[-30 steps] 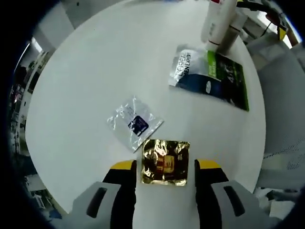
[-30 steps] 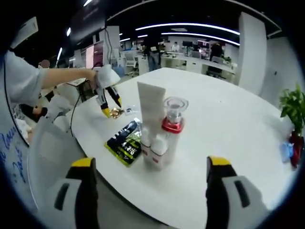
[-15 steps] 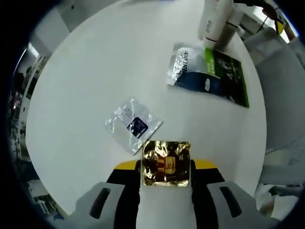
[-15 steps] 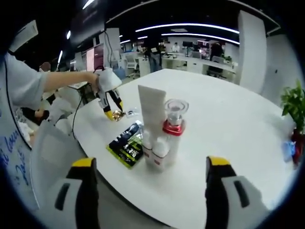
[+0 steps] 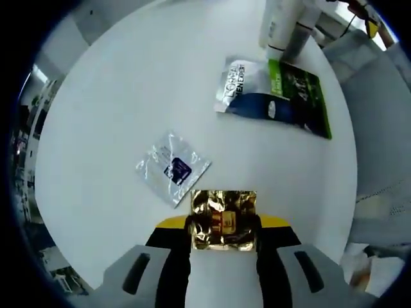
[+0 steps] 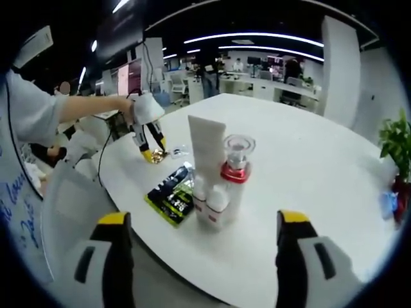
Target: Arrange the skincare products in the storage area until every visible bottle or jar stands upright without overlapping.
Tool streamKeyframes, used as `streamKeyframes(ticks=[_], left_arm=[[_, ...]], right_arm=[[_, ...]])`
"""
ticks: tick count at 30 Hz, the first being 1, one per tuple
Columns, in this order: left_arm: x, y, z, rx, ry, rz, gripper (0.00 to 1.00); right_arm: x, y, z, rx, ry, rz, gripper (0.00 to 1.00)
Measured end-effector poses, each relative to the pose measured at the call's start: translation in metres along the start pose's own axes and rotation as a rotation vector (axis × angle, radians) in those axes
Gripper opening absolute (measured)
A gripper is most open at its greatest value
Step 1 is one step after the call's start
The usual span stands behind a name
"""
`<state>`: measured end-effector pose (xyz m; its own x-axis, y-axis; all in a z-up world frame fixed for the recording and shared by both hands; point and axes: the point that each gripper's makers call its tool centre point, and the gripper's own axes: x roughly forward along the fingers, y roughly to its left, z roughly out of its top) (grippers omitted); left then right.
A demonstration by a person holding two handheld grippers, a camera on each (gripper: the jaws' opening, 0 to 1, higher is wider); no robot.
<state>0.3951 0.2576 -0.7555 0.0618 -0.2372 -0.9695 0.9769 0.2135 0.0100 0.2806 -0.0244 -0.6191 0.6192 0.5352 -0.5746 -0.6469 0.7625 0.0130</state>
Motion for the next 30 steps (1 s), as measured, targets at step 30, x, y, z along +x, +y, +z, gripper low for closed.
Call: streamKeyframes(ticks=[30], left_arm=[[-0.003,-0.056,0.026,0.072,-0.023,-0.018,0.36]], right_arm=[[-0.006,0.003,-0.001,-0.014,-0.012,-0.004,0.95]])
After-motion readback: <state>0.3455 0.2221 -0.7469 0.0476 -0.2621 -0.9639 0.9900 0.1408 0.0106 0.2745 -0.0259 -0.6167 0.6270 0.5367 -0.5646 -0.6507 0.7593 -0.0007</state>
